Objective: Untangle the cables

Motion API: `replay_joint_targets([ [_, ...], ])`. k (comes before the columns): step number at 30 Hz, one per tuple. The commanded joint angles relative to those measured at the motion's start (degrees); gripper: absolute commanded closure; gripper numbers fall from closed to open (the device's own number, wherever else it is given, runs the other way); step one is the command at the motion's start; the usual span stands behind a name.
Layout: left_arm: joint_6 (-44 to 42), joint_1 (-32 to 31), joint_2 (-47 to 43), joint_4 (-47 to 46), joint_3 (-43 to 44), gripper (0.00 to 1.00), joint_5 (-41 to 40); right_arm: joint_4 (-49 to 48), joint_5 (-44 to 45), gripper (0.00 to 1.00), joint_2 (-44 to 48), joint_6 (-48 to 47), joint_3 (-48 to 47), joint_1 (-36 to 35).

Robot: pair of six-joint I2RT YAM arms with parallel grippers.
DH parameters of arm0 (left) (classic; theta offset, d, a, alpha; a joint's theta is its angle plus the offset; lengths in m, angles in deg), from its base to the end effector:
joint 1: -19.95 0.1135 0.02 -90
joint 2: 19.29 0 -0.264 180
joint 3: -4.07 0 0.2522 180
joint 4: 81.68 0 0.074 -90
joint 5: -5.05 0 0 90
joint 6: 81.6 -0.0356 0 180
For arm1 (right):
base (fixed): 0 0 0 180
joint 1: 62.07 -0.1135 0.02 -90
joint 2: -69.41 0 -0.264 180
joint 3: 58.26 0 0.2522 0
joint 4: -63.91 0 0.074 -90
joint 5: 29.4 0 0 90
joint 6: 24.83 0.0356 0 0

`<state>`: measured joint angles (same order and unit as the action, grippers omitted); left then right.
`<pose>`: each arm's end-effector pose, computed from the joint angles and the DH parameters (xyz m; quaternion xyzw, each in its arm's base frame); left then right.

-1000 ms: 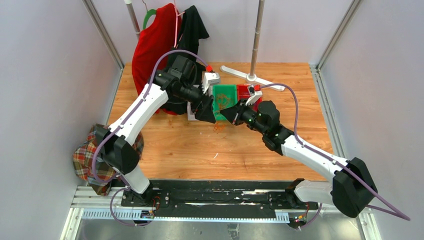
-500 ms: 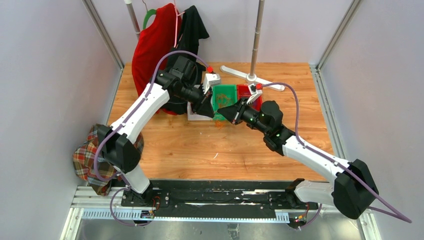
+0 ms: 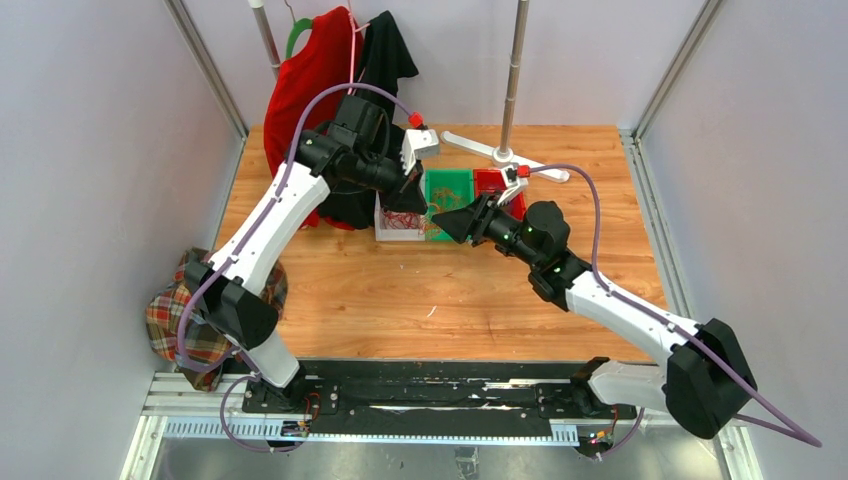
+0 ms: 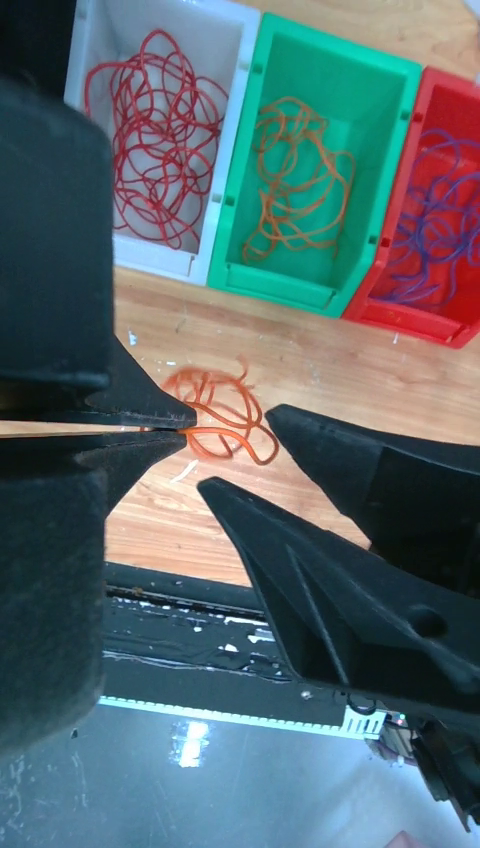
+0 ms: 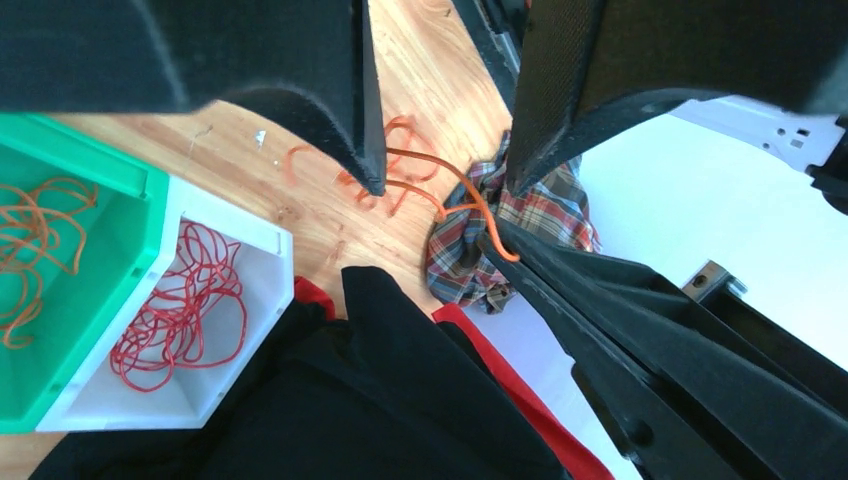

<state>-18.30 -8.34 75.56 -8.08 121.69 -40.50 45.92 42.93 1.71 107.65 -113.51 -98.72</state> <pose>0.2855 -0.1820 0.3971 0.5151 0.7151 -0.3606 0.3053 0.2130 0.1719 0.3138 -0.0798 0.6691 0.5456 0.4983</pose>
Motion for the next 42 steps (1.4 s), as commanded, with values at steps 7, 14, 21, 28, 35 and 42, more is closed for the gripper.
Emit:
replay_joint_targets([
  [7,4.8,0.0,0.3,-0.2,5.4,0.99,2.4,-6.0,-0.5,0.38,-3.3,-4.3,0.2,0.5],
  [14,8.4,0.0,-0.1,-0.3,5.4,0.99,9.4,-7.3,8.7,0.39,-3.3,-6.0,0.8,-0.8],
  [21,11.4,-0.1,0.5,-0.3,6.8,0.99,14.9,-8.2,12.5,0.43,-5.8,-5.2,1.4,-0.8],
  [28,14.2,-0.1,0.9,-0.4,9.4,0.99,16.1,-7.3,13.7,0.48,-8.7,-4.0,3.0,-0.9],
  [35,15.2,0.0,0.6,-0.3,11.3,0.99,15.4,-6.5,20.1,0.62,-6.6,-5.3,8.5,-0.9],
  [42,14.3,0.0,1.3,-0.3,13.9,0.99,13.1,-0.9,25.2,0.65,-3.9,-7.6,11.5,0.2],
])
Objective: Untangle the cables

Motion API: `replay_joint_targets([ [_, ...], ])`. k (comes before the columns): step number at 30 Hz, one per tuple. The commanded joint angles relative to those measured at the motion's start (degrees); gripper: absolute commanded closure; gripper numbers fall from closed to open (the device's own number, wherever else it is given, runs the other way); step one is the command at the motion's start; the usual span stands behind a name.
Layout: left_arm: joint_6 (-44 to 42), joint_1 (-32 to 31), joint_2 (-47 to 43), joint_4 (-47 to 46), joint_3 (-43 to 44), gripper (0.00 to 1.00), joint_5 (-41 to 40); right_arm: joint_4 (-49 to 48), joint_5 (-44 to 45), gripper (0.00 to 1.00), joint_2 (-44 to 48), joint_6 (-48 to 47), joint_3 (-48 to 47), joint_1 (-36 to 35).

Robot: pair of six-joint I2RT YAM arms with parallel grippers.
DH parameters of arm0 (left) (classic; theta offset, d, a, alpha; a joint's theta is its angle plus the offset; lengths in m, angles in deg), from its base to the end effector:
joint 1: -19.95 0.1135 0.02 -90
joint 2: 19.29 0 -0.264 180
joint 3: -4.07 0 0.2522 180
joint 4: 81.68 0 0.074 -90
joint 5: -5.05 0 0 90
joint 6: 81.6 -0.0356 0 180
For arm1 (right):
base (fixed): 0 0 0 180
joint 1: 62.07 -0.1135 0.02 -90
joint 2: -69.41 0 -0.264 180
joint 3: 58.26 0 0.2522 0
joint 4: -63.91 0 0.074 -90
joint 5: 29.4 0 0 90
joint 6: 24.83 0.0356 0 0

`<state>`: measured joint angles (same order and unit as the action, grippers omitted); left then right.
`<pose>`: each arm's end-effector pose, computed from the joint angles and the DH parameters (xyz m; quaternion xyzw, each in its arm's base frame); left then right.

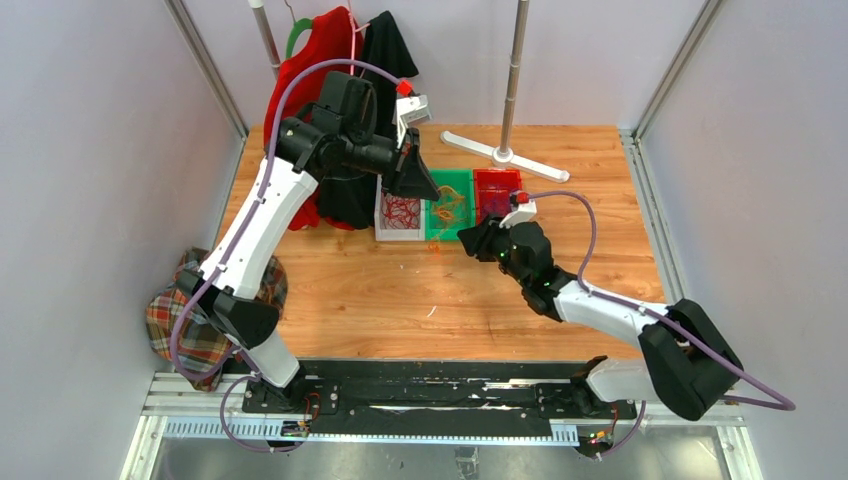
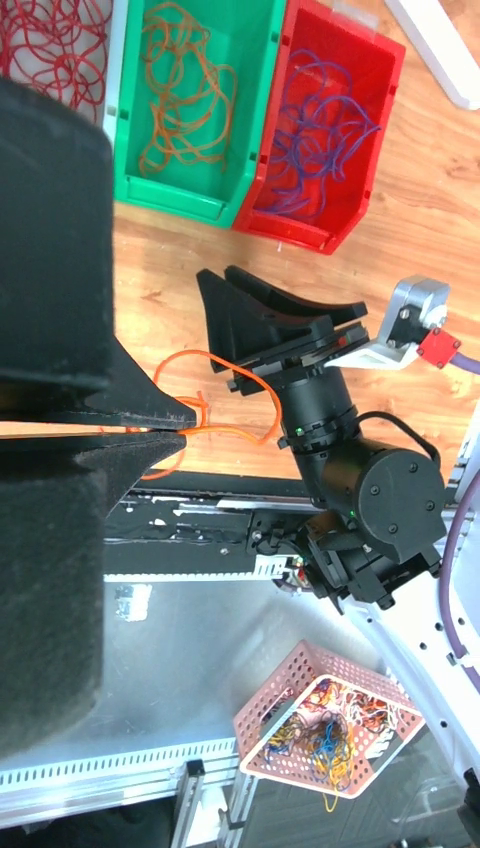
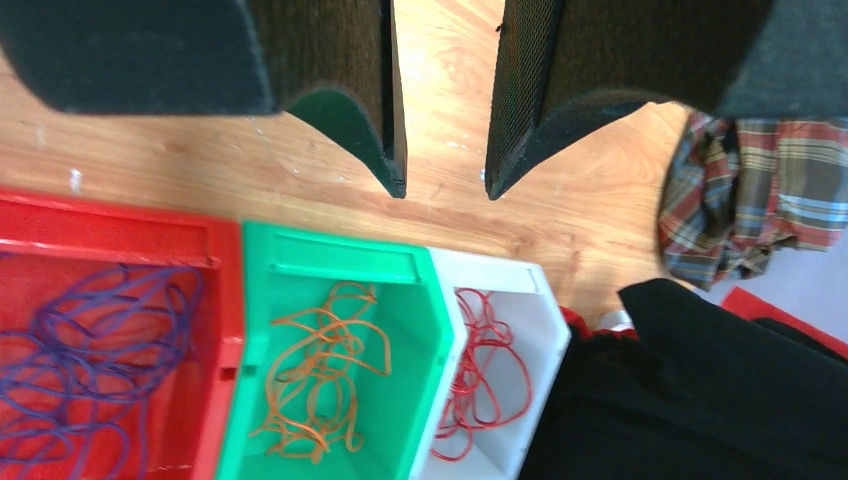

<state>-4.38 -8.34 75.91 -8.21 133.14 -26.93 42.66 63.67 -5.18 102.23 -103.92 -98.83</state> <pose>0.2718 -0.1806 0.4578 0.4709 0.6686 -0.4850 0.3097 0.2248 0.1655 0.2314 0.0196 0.7526 0.3790 0.5382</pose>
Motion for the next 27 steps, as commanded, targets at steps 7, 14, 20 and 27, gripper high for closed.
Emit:
replay_joint_targets([
  [7,-1.8,0.0,4.6,-0.2,4.8,0.99,-4.0,6.9,7.5,0.66,8.8,-5.0,4.0,1.1],
  [14,-4.7,0.0,13.7,-0.2,9.2,0.99,-9.8,9.8,11.9,0.61,14.9,-8.2,5.3,1.8],
  [20,-7.2,0.0,25.6,-0.1,17.0,0.97,-20.1,13.5,14.5,0.51,18.8,-10.5,4.5,2.3],
  [27,-4.5,0.0,34.3,-6.3,20.1,0.44,-33.5,16.6,16.6,0.32,22.0,-12.1,4.0,2.9],
])
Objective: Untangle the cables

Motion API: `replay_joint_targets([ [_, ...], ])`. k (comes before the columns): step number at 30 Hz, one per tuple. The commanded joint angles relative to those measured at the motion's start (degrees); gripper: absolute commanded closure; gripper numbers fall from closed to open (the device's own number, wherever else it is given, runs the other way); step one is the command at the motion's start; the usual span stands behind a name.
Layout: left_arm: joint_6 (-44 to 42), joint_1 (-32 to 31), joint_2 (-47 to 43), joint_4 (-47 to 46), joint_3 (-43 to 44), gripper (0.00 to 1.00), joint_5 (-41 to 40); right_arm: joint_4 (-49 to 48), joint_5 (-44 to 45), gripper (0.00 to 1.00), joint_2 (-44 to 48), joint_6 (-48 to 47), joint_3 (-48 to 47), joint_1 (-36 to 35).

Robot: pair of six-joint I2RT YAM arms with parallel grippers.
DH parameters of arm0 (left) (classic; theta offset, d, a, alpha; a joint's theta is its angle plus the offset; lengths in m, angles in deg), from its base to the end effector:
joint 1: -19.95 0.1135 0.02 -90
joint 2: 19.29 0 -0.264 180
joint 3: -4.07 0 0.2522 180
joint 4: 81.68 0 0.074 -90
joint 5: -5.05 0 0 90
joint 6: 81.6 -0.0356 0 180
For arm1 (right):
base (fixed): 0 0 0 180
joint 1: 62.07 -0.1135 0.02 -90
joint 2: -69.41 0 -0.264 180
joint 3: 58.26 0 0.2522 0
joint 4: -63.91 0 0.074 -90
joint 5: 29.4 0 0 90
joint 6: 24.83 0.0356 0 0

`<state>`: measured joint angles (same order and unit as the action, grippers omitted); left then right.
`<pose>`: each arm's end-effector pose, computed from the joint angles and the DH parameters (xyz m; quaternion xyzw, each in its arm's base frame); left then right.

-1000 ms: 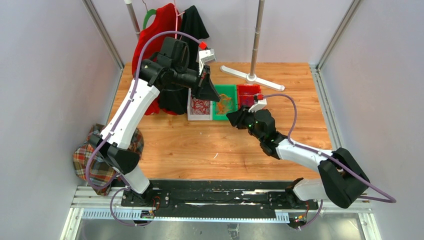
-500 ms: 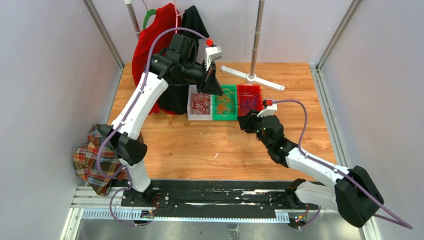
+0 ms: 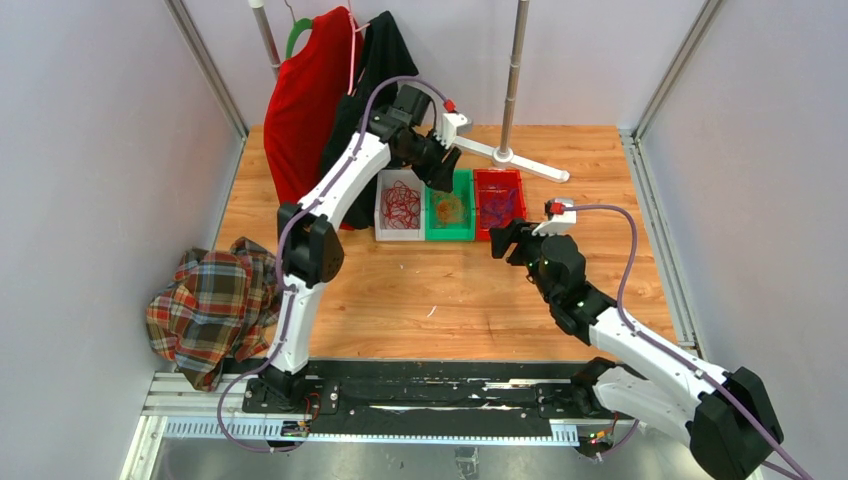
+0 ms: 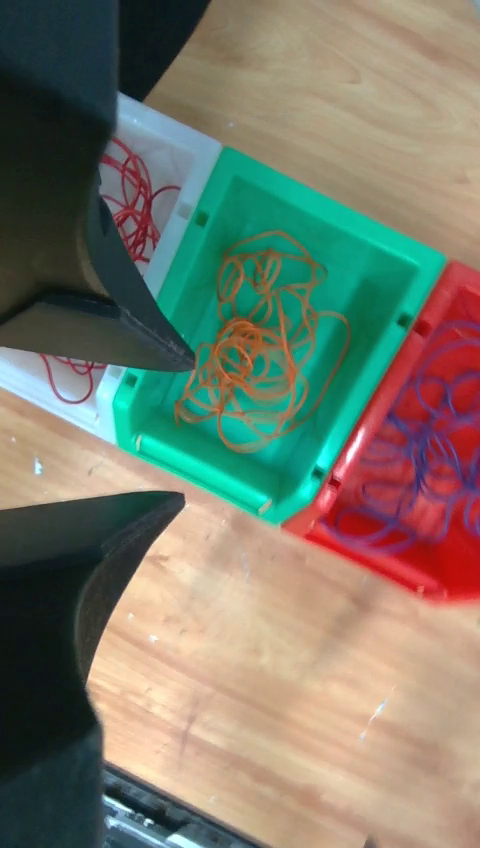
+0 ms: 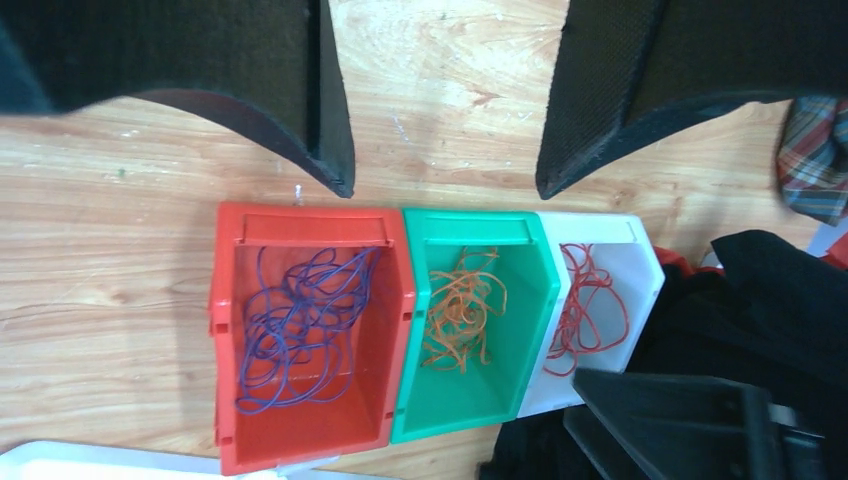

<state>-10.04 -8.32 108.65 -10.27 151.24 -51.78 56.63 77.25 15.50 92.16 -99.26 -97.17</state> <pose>0.4171 -0.2464 0.3228 0.4444 0.7957 -0.2957 0.2863 0.1841 0.1169 0.2599 0.0451 0.7382 0.2507 0.6246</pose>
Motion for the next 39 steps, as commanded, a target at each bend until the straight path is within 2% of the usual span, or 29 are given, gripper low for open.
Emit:
replay_joint_targets([
  [1,1.6,0.0,1.8,-5.0,1.8,0.32,-9.2,2.7,3.2,0.3,1.4,-2.0,-0.7,1.3],
  [3,2.0,0.0,1.5,-5.9,1.0,0.19,-9.6,3.0,3.3,0.27,1.3,-2.4,-1.1,1.5],
  [7,1.9,0.0,-3.2,-5.9,-1.4,0.02,-9.5,4.8,4.6,0.26,1.8,-3.4,-2.0,1.9],
  [12,0.4,0.8,-15.1,-5.7,-12.1,0.02,-10.3,10.3,9.5,0.25,3.7,-5.3,-3.7,2.3],
  [14,-0.1,1.3,-20.4,-6.9,-19.2,0.02,-10.8,12.2,12.8,0.25,4.3,-6.9,-4.4,2.3],
  [19,5.6,3.7,-33.5,-17.9,-41.4,0.02,-11.7,13.6,13.5,0.25,3.9,-14.5,-4.6,2.3],
  [22,6.8,5.9,-39.5,-18.8,-49.7,0.02,-14.0,13.1,18.0,0.25,2.5,-21.7,-3.6,2.4],
  [24,7.3,8.9,-45.1,-20.6,-57.3,0.02,-15.1,10.0,24.2,0.24,0.5,-25.4,-2.2,2.6],
  [27,6.3,14.2,-52.6,-23.8,-66.9,0.02,-15.4,14.2,31.4,0.24,-1.5,-18.1,-2.6,5.8],
  [29,5.8,17.7,-57.6,-26.5,-72.9,0.02,-16.0,15.7,31.8,0.24,-0.2,-12.0,-1.0,9.0],
  [34,3.4,23.0,-68.0,-39.7,-89.6,0.02,-18.0,10.5,28.9,0.24,7.8,-9.8,7.7,15.0],
  [37,2.5,24.3,-71.7,-56.4,-100.7,0.02,-20.1,5.0,29.5,0.24,8.5,-10.9,11.8,19.2],
  [39,2.6,25.1,-72.2,-66.9,-106.9,0.02,-18.4,4.1,29.2,0.24,8.6,-11.5,12.2,22.2],
])
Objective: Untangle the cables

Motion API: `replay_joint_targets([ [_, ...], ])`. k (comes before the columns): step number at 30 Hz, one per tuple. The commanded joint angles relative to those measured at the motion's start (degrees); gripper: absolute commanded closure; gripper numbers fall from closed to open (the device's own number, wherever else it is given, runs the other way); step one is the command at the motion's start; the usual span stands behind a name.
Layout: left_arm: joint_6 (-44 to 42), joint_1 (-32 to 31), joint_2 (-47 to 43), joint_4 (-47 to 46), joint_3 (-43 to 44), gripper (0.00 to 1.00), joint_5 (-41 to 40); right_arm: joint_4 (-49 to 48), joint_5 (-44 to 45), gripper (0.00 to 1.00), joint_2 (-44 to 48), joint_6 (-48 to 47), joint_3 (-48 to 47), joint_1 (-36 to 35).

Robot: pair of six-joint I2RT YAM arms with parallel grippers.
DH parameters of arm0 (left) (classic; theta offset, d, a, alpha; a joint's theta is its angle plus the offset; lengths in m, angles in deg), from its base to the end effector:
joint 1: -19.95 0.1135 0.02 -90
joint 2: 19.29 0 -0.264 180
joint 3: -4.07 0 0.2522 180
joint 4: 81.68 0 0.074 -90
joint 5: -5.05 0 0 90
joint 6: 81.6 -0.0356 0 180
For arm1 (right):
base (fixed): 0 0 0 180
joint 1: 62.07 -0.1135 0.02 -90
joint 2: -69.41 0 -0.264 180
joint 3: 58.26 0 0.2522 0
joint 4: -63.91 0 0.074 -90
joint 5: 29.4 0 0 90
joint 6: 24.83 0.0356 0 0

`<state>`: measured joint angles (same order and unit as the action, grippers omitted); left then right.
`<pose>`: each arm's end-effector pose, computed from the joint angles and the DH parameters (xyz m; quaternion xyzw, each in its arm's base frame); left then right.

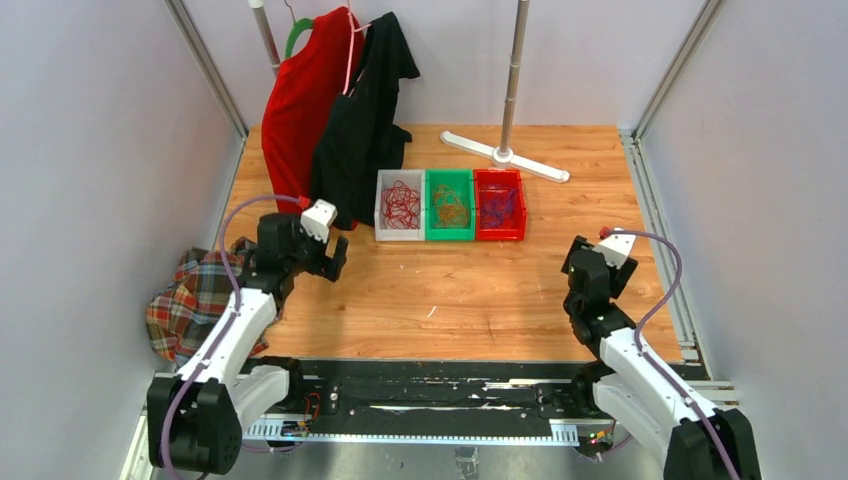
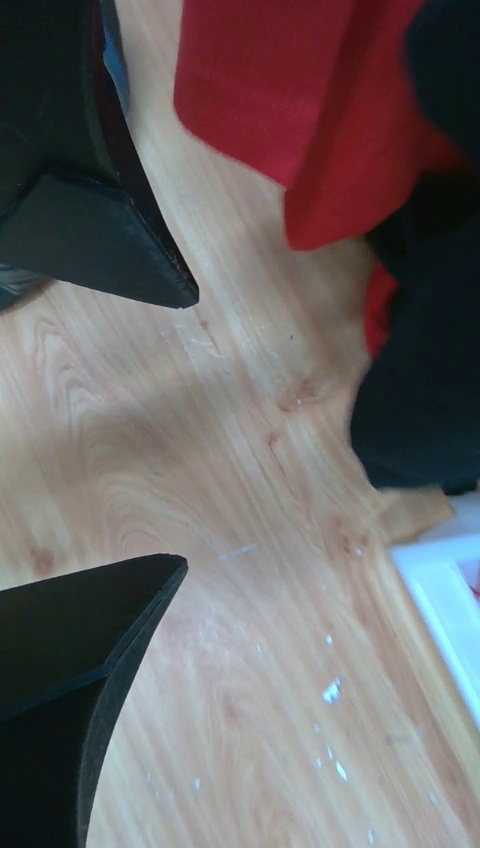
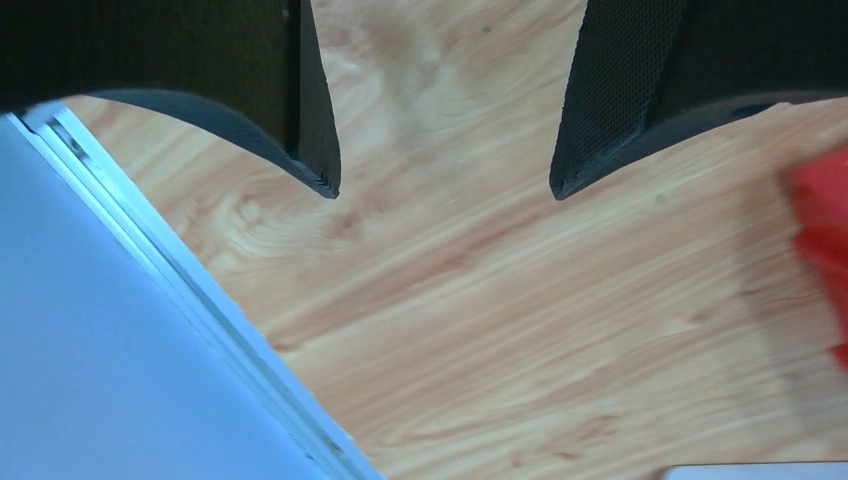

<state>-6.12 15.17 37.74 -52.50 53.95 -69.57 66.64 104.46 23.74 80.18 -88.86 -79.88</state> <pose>0.2123 -0.0272 0.2394 0.2078 0.8616 -0.0810 0.4559 0.1732 0.0297 0.2063 0.2017 0.7547 -0.1351 0.6095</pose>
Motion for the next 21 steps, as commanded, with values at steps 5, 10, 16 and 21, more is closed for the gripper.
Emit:
replay_joint_targets([
  [5,3.0,2.0,4.4,-44.1,-17.3,0.02,0.7,-14.5,2.3,0.23,-6.3,-7.6,2.8,8.6],
  [10,5.3,2.3,11.5,-62.6,-22.4,0.02,-4.0,-25.3,-2.4,0.23,-12.0,-8.3,5.5,12.4],
  [16,8.5,3.7,18.1,-71.3,-23.6,0.02,-7.2,-38.5,-9.2,0.23,-25.9,-10.6,5.2,14.3],
  [21,9.2,4.1,21.4,-87.9,-30.8,0.02,-6.1,-45.3,-18.7,0.22,-28.2,-15.7,6.1,13.9],
])
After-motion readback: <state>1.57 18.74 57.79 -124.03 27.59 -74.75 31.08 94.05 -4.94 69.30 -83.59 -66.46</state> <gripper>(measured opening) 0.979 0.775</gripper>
